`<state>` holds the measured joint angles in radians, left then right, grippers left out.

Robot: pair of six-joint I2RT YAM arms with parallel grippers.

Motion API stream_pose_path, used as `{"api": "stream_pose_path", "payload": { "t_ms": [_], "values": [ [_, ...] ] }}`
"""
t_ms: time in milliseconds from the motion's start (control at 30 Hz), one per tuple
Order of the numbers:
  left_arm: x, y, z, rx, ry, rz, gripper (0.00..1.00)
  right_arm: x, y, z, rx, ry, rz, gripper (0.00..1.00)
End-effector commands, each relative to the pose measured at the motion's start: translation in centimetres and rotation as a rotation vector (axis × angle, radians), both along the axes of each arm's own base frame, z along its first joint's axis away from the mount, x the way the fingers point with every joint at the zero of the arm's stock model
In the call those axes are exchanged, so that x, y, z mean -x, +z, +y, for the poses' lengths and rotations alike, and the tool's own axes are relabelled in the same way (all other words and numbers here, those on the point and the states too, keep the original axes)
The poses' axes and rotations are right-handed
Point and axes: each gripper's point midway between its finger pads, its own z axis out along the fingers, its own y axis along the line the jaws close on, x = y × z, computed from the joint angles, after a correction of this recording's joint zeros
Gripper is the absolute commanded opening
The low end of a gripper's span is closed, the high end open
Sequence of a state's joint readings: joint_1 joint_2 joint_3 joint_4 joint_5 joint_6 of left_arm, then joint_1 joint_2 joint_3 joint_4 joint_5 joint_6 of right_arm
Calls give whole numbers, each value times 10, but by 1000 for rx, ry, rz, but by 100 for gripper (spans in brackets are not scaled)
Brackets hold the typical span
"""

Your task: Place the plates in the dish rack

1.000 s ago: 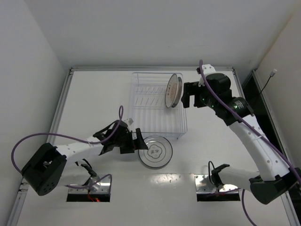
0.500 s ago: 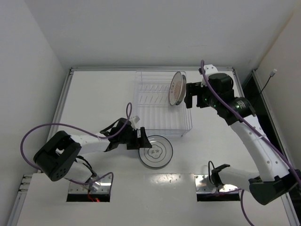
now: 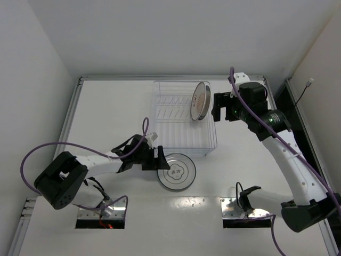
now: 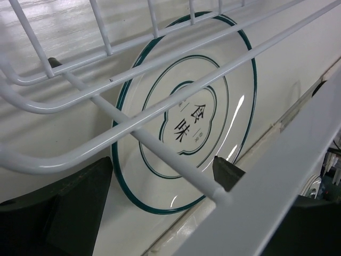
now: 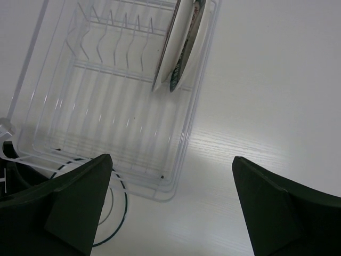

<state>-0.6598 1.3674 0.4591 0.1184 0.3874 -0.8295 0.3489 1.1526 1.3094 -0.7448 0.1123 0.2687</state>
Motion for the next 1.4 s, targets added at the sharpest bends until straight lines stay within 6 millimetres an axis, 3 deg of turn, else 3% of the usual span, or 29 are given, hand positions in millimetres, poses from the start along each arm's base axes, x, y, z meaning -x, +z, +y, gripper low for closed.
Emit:
{"api": "stream_pose_path", "payload": {
  "t_ms": [0,100,133,233,267,367,500,700,933,1100,1133,1200,1367],
  "values": [
    [42,-10,9,-9,0,231,0,0,14,-3,-14,-1,-41,93],
    [48,-13,10,-24,-9,248,0,1,12,-5,-15,-2,-30,93],
    [51,-15,9,-38,-17,264,5,1,12,-3,-21,7,-29,93],
    [48,-14,5,-62,-25,238,31,1,12,-5,-25,5,-27,93],
    [47,-13,6,-66,-19,232,44,1,12,-5,-25,5,-27,93],
    [46,-9,4,-61,-21,209,57,1,8,-6,-20,9,-19,93],
    [39,-1,9,-92,19,159,66,1,5,-8,-22,7,-9,93],
    [24,28,20,-89,124,41,82,3,3,-10,-26,6,-7,93],
    [31,41,28,15,235,41,84,1,5,-9,-38,12,-13,93],
    [48,55,21,269,407,131,84,2,5,-8,-44,21,-11,93],
    [43,55,23,294,456,106,84,0,10,-10,-47,12,-23,93],
    [52,45,28,302,502,143,84,0,11,-10,-38,17,-18,93],
    [41,43,28,259,556,141,84,0,17,-12,-37,21,-28,93]
  ]
}}
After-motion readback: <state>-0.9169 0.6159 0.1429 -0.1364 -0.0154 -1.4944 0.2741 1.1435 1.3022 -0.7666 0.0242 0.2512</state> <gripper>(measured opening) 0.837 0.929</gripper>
